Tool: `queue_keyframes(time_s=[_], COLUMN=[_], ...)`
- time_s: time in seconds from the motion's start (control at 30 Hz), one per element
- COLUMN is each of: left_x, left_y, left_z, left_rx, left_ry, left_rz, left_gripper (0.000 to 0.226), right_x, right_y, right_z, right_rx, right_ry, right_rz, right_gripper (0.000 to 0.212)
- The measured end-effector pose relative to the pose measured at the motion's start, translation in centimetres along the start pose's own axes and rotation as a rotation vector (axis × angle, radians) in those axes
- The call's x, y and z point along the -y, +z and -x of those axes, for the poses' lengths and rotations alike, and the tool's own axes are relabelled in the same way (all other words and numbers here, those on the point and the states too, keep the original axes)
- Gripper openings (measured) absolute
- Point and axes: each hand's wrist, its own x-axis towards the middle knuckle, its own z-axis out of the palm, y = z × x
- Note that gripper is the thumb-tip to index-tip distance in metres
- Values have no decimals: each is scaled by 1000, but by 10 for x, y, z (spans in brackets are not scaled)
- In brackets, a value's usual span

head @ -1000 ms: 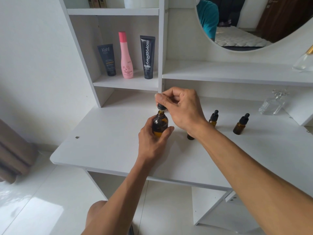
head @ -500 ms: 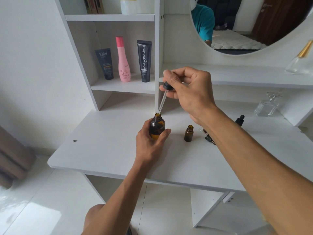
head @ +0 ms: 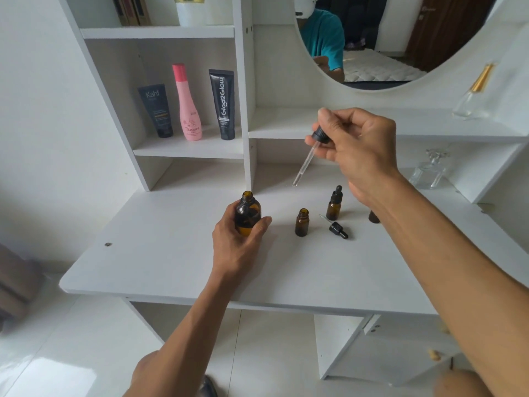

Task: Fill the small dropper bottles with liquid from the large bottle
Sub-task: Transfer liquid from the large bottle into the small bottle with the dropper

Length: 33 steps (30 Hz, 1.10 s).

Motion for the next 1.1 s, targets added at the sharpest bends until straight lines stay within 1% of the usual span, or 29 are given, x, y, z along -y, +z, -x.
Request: queue_keyframes(time_s=[0.27, 0.43, 0.6, 0.87, 1.1], left_x=[-2, -6, -6, -8, -7], left_y=[0, -1, 0, 0, -1], left_z=[2, 3, 3, 4, 4], left_rx=[-8, -16, -11, 5, -3], left_ry=[15, 36, 22, 25, 35], left_rz=[-33, -54, -45, -11, -27], left_gripper=[28, 27, 29, 23, 25], right_x=[-25, -36, -43, -48, -48], right_y=[-25, -25, -23, -21, -19], right_z=[2, 4, 6, 9, 11], right_rx=[-49, -43, -46, -50, -15], right_ry=[39, 42, 45, 58, 57], right_rz=[17, 32, 54, 90, 111], right_gripper=[18, 18, 18, 22, 15])
